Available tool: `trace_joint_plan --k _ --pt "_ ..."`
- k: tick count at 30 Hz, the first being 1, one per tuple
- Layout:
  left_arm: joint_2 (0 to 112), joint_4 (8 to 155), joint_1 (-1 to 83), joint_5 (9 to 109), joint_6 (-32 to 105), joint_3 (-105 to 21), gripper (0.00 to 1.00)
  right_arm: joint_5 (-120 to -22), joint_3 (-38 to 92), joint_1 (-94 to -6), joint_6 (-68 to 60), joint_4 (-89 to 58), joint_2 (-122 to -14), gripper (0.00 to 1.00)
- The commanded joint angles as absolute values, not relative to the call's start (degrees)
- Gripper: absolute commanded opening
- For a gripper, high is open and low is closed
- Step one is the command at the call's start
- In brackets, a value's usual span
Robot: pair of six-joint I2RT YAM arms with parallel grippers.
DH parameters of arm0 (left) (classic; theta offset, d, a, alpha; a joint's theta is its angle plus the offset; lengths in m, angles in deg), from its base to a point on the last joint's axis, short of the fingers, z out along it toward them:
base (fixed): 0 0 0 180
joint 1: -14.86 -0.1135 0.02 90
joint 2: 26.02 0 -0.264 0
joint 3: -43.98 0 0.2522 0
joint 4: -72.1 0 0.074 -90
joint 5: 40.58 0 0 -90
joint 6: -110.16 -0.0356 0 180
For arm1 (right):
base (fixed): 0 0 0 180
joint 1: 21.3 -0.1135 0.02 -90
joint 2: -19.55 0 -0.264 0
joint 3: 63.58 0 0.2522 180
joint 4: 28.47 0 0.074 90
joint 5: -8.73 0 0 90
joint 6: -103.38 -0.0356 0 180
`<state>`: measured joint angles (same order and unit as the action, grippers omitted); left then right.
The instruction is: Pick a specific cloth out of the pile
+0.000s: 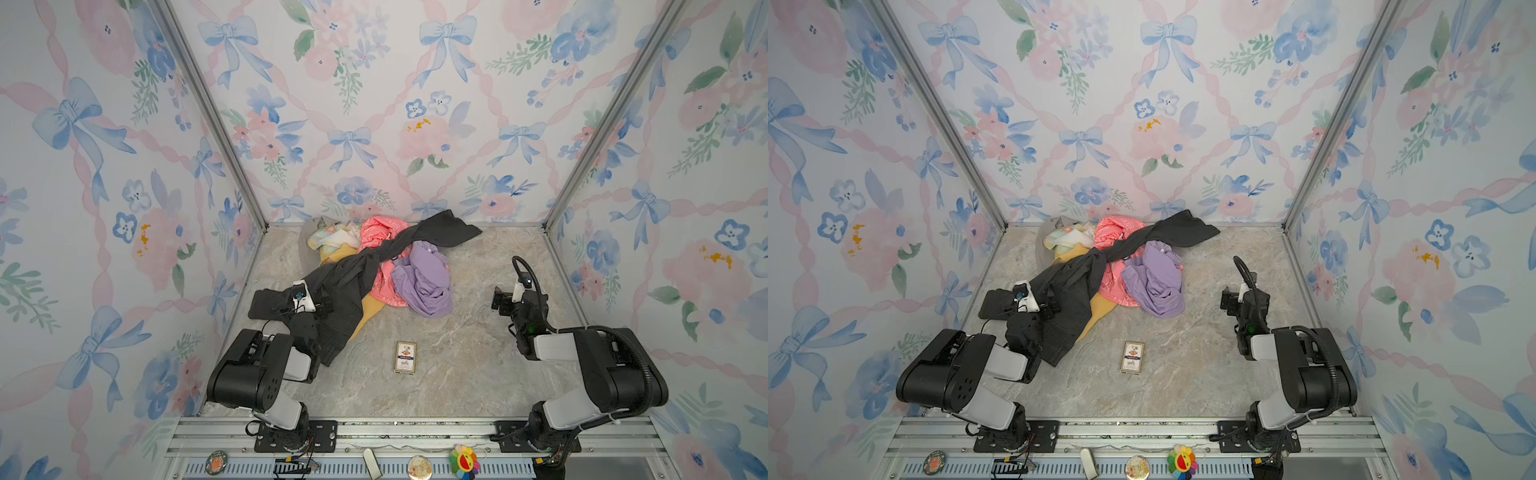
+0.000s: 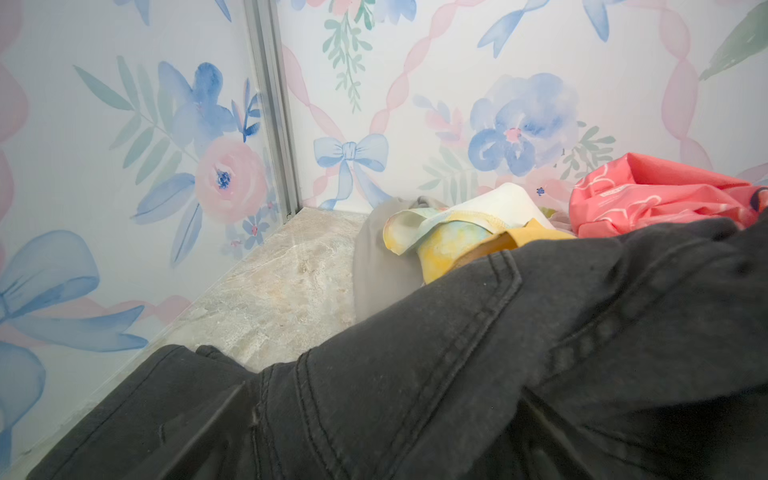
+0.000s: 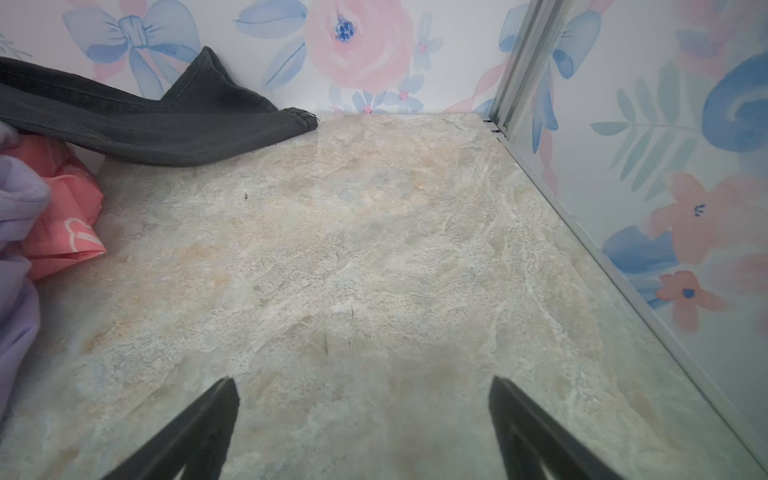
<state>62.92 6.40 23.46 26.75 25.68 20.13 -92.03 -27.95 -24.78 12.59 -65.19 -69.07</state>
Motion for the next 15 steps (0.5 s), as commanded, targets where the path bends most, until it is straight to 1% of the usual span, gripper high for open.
trace_joint_plan --k 1,6,15 --pt "62.83 6.8 23.03 26.32 25.32 20.33 0.98 -92.58 -27.58 -25.2 12.86 -66.94 -69.14 0.97" --pt "63.15 6.76 23.47 27.96 24.08 20.02 0.98 -92.6 -27.56 -25.17 12.92 -66.92 -69.14 0.97" --pt "63.17 6.76 23.38 28.0 24.1 20.0 0.98 -92.61 -27.58 -25.17 12.86 -66.93 -69.14 0.97"
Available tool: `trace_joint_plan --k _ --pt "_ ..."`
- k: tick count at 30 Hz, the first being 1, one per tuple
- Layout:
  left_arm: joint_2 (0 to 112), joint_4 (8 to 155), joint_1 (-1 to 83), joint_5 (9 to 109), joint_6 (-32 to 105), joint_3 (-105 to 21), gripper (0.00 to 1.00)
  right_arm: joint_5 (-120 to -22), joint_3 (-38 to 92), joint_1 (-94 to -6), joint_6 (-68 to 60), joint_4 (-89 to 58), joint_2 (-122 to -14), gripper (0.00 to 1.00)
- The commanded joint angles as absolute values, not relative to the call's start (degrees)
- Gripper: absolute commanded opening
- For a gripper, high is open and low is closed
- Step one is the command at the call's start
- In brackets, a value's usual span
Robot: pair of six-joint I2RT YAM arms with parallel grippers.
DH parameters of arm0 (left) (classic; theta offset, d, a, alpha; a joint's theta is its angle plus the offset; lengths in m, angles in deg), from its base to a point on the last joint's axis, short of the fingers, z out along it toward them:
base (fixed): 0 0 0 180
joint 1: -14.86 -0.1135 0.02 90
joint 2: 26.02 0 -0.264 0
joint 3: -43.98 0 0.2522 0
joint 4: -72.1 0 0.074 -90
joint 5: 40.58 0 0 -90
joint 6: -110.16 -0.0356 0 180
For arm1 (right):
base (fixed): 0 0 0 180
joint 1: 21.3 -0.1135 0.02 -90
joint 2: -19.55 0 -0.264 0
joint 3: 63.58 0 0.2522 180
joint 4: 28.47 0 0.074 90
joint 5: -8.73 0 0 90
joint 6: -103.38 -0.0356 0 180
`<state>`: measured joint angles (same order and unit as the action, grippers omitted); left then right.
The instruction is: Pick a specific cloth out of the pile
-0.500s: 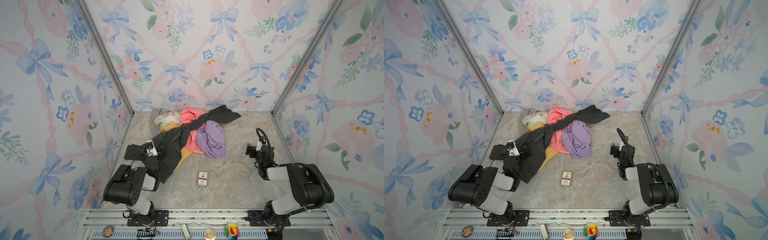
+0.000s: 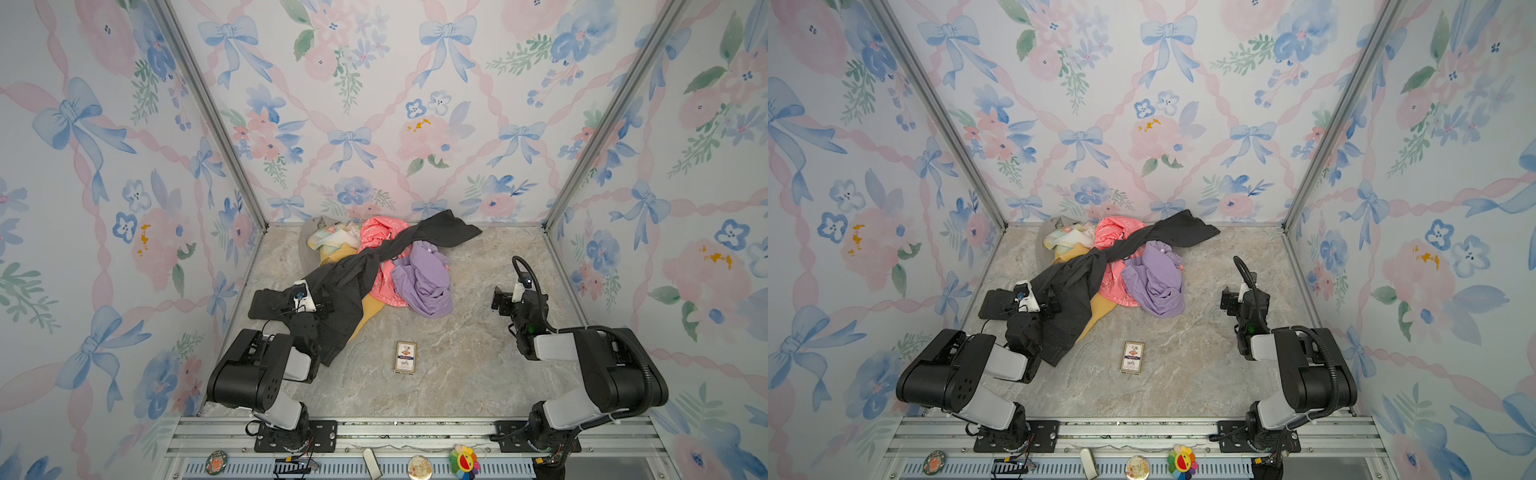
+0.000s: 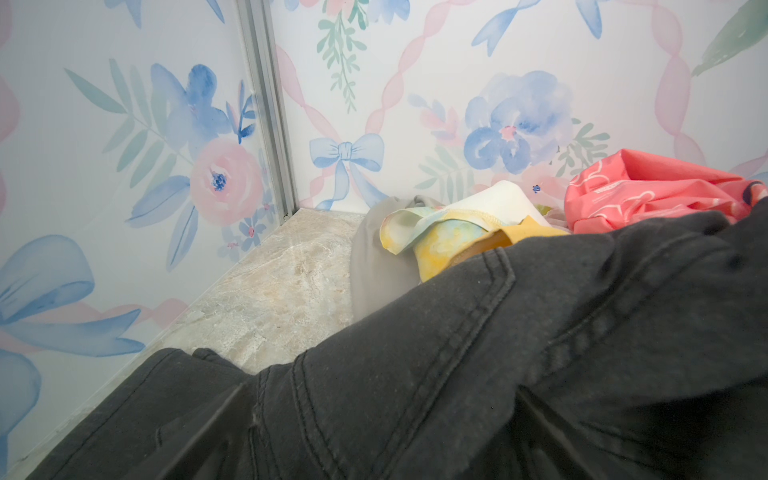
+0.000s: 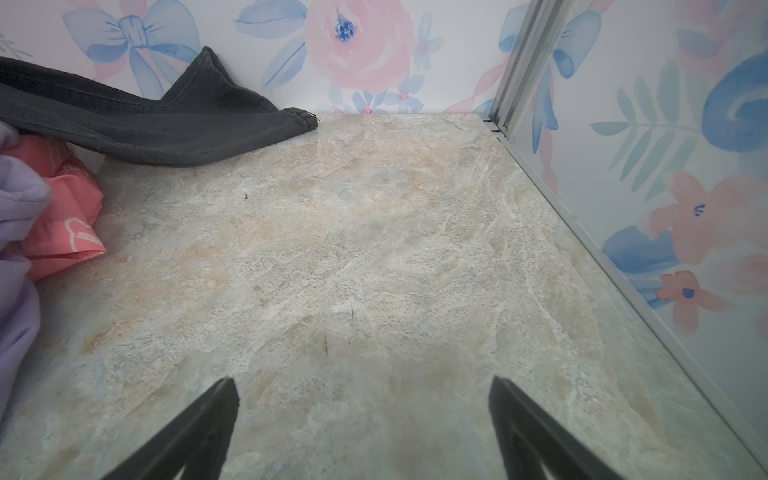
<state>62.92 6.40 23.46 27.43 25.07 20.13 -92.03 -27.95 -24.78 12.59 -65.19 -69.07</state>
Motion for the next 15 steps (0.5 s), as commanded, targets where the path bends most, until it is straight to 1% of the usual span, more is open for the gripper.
trace_joint_plan --k 1,15 --pt "63.1 6.8 23.34 28.02 24.04 20.0 0.98 -92.6 -27.58 -25.14 12.86 -66.94 -69.11 0.97" --pt "63.22 7.31 24.01 26.51 23.91 19.72 0.98 -89.62 -27.79 -23.33 11.5 -67.07 -68.96 0.97"
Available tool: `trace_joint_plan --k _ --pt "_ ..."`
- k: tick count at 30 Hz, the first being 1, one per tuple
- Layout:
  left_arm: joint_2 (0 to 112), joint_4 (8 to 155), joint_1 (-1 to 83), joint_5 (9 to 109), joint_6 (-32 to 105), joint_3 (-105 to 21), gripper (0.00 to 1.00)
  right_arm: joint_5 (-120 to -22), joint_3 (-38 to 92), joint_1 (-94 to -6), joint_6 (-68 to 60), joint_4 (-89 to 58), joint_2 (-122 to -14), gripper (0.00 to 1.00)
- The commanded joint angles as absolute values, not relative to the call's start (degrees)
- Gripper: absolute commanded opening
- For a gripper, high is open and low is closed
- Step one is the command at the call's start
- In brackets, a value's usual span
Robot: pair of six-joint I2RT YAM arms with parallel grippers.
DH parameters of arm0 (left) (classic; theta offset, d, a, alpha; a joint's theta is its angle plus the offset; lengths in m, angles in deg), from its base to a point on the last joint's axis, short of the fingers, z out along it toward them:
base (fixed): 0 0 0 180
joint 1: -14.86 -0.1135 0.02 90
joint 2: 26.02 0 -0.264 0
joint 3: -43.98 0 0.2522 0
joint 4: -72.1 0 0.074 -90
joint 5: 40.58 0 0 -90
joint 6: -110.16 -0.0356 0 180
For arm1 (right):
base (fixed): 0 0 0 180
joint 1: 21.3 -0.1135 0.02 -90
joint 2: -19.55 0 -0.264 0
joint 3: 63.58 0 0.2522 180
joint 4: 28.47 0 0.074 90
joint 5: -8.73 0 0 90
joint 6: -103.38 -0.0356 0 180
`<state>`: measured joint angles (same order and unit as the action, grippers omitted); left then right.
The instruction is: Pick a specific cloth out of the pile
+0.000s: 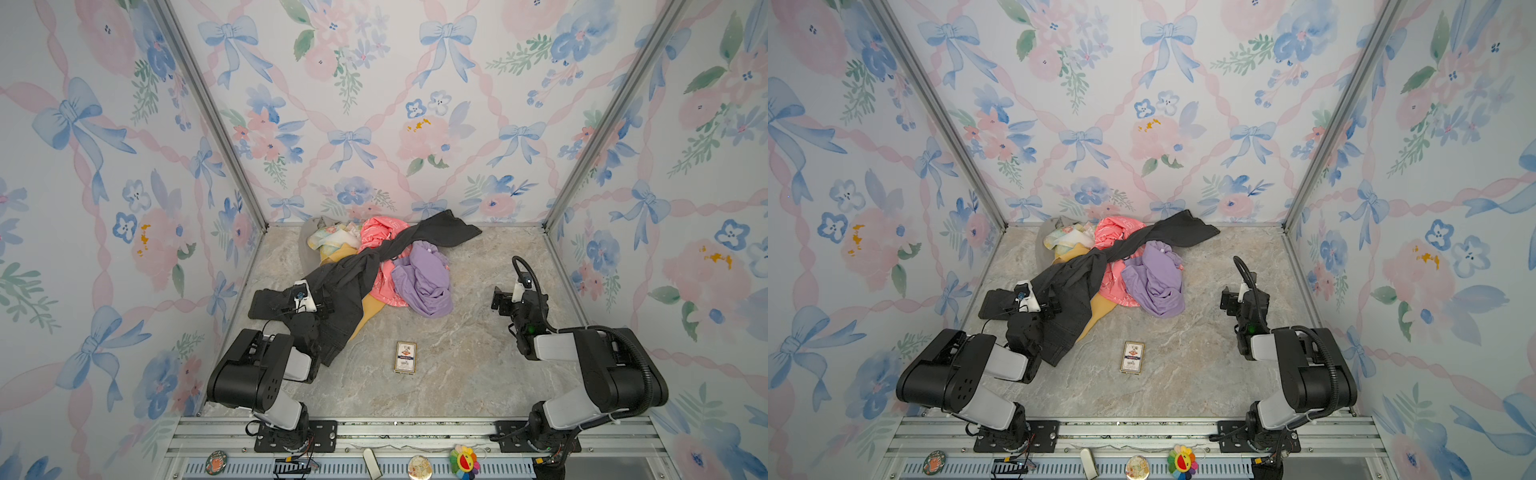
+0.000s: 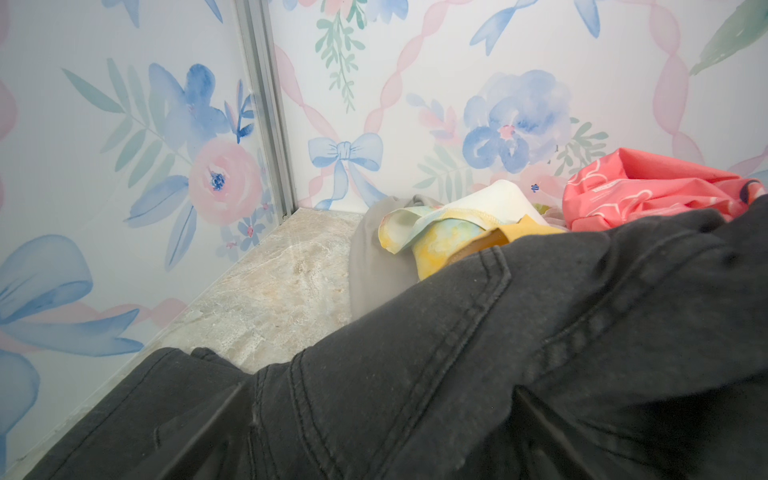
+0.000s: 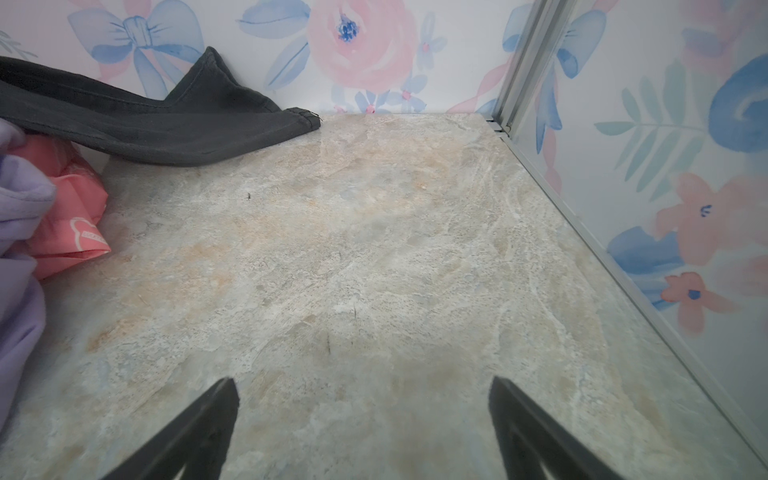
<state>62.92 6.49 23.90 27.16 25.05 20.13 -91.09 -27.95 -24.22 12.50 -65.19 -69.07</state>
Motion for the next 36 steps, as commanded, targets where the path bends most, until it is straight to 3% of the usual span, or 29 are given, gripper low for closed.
trace_joint_plan --k 1,14,22,30,36 --pt "63.35 7.37 23.8 26.95 23.98 19.6 0.98 -88.94 -27.93 -22.88 11.2 -67.35 -69.0 0.97" --pt "62.04 7.32 24.0 27.62 23.91 20.71 0.98 -90.33 -28.26 -23.45 11.63 -67.74 -68.72 0.97" --pt "58.93 7.75 23.82 26.83 24.78 21.89 0.97 -91.15 -32.5 -22.79 10.48 -75.23 -68.34 0.97" --pt "48.94 15.45 24.14 24.21 26.46 22.68 0.98 -94.11 -36.93 -23.48 10.36 -84.05 -68.23 0.97" --pt "38.67 23.0 24.57 23.02 30.77 19.58 0.98 -101.15 -37.5 -26.52 11.68 -77.37 -60.08 0.97"
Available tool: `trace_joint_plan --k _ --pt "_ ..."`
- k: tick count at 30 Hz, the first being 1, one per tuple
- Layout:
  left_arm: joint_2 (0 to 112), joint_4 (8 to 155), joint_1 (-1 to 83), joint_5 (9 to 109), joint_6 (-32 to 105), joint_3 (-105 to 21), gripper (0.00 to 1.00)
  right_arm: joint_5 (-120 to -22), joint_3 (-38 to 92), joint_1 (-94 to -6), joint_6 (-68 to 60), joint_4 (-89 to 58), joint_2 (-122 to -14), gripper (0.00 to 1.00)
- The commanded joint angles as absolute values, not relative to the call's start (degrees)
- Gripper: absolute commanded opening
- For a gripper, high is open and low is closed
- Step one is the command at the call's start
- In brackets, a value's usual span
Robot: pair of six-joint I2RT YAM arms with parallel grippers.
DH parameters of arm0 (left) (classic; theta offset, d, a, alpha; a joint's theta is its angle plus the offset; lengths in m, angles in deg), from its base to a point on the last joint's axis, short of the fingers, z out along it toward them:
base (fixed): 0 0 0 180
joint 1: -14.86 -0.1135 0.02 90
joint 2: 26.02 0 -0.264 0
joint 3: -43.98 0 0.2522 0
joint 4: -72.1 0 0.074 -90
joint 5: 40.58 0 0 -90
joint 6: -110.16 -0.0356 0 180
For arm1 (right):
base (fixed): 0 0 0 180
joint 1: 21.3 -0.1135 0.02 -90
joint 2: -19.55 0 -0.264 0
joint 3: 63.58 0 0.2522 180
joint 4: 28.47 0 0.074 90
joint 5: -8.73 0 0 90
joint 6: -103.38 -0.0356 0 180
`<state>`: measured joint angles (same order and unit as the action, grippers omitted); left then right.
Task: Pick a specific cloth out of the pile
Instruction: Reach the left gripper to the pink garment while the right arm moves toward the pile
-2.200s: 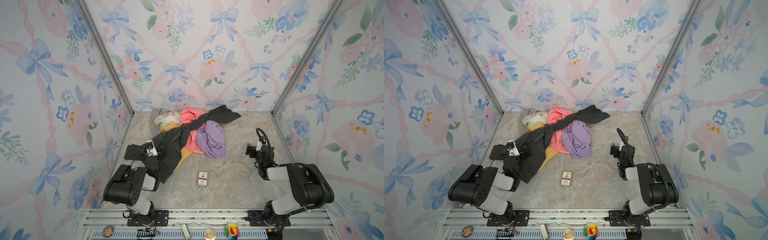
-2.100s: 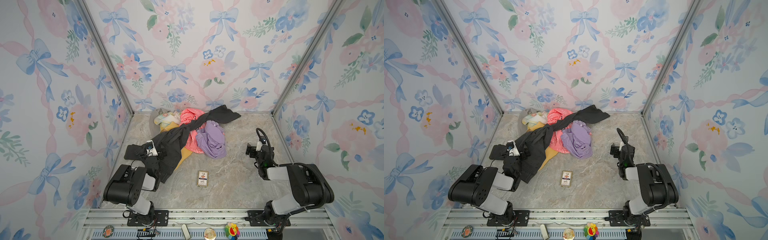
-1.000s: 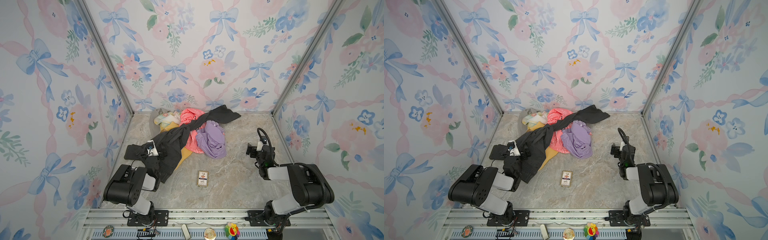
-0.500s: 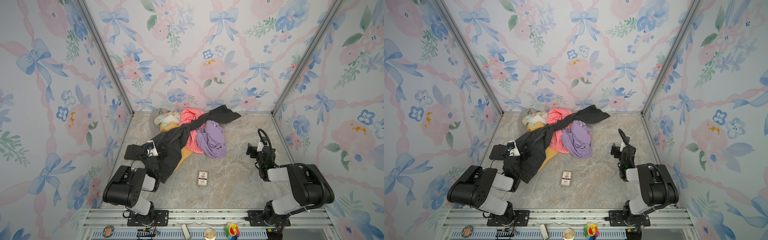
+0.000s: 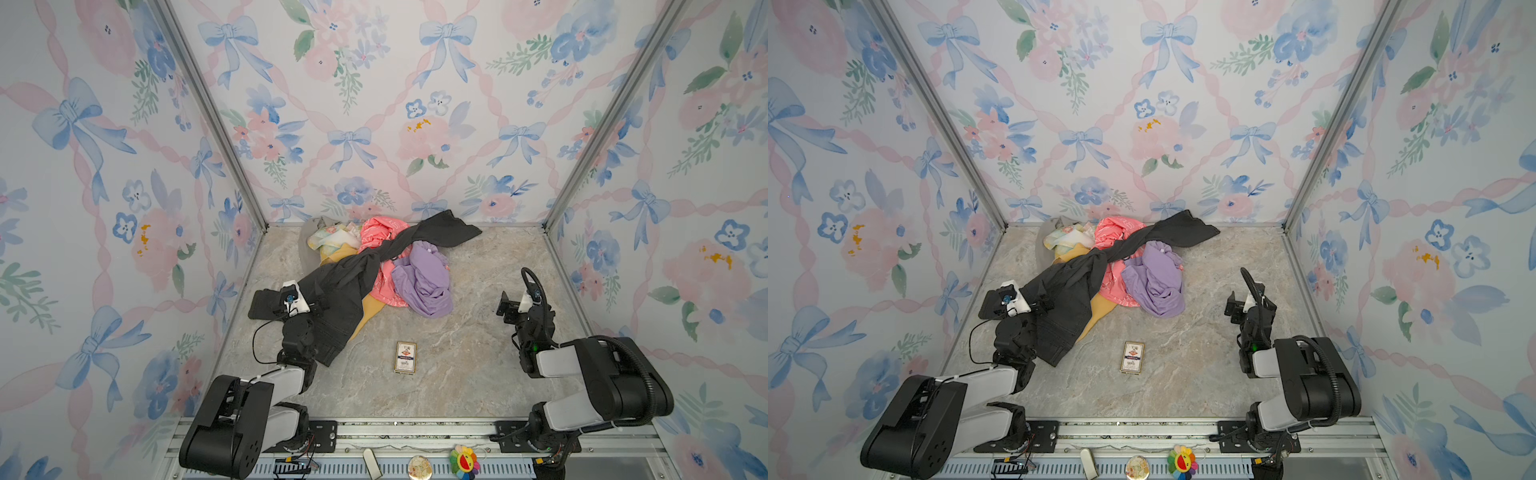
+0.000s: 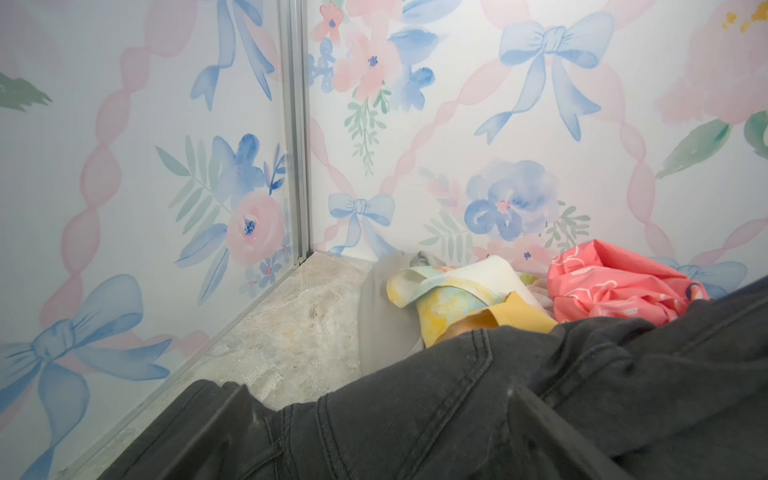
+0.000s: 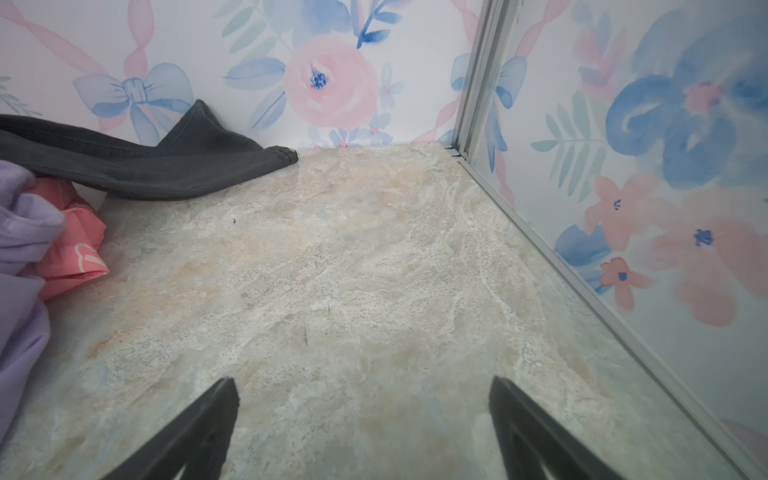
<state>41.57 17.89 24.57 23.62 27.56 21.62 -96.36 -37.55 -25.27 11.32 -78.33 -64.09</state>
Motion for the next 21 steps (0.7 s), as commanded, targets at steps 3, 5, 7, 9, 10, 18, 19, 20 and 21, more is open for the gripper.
trace_joint_plan --k 3,5,7,9,10,18,19,20,21 --pt "37.05 28.04 24.96 23.95 30.89 16.42 0.98 -103.68 -34.55 -27.44 11.82 -65.23 -53.14 0.97" --pt "37.53 31.62 24.96 25.42 30.8 14.15 0.98 -104.46 -31.7 -27.67 10.6 -56.91 -48.79 0.97" --pt "38.42 38.36 24.96 27.45 31.71 10.14 0.98 -104.57 -29.34 -27.71 8.75 -51.32 -45.62 0.97" --pt "39.03 42.74 24.99 28.55 32.33 7.32 0.98 -104.86 -28.02 -27.82 7.76 -48.0 -43.03 0.97" --pt "39.02 44.2 25.01 28.7 32.8 6.31 0.98 -105.08 -27.64 -27.96 7.27 -46.81 -41.59 0.97" --pt "40.48 59.94 24.6 31.52 36.29 -4.61 0.98 -106.8 -18.4 -30.6 3.14 -30.24 -32.24 0.97" --pt "41.45 62.56 24.5 30.9 37.03 -6.39 0.98 -106.93 -16.34 -30.99 3.11 -28.04 -31.89 0.97" --pt "42.32 64.87 24.48 30.83 37.9 -8.07 0.98 -107.21 -14.1 -31.35 2.9 -25.51 -31.7 0.97" --pt "43.03 66.47 24.34 31.2 38.46 -8.45 0.98 -107.71 -12.27 -31.76 2.27 -23.43 -31.46 0.97"
